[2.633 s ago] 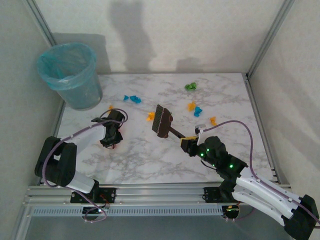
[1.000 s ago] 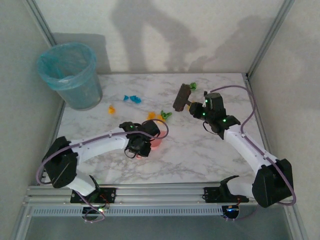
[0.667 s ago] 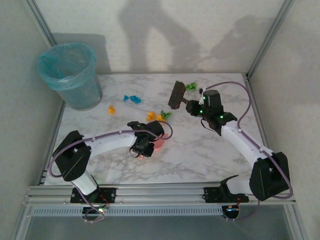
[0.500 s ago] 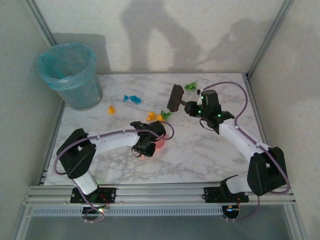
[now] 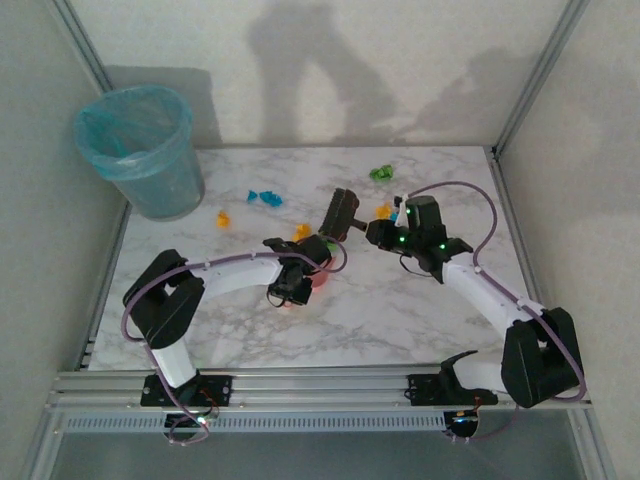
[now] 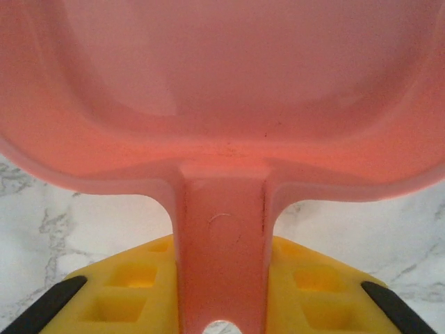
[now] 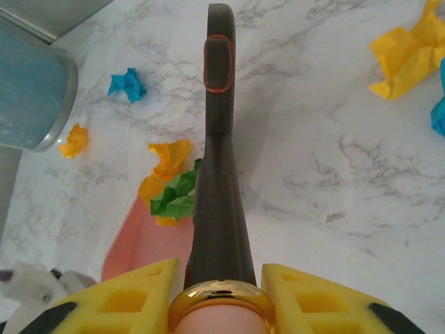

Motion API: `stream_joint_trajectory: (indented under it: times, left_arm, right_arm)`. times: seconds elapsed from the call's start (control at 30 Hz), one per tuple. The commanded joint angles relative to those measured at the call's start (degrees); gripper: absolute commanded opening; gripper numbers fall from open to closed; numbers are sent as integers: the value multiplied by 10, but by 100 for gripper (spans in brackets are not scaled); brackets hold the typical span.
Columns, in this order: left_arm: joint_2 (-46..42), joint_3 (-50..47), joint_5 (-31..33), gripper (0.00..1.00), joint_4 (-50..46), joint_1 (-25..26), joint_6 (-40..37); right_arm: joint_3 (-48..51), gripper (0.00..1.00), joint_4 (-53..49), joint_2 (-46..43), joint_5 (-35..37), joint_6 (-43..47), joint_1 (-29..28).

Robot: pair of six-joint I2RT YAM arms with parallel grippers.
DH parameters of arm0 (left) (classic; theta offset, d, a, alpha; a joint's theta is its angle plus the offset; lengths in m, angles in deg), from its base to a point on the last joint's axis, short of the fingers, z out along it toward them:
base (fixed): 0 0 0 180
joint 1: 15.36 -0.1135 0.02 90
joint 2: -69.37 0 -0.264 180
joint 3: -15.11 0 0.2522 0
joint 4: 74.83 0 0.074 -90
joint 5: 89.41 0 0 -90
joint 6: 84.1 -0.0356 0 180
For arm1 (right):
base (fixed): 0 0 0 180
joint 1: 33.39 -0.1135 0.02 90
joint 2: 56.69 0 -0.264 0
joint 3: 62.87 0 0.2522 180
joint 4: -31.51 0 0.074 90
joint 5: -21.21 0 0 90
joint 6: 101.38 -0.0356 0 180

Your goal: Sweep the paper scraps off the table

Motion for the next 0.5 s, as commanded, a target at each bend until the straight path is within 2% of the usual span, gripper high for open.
stream_joint_trajectory:
  times: [0.0,0.27,0.47]
  left_arm:
    - [-2,-16,4,0,11,-15,-12]
    - [-12,-26,11,0,17,-16,-16]
    - [-15,-25,12,0,17,-21,-15]
  right_arm:
    - [27,0,16,-35,-35,-34,-8]
    - [80,0,-2,-127,-35,-48,-37]
    - [65,0,-31,-170,-18,-50,-37]
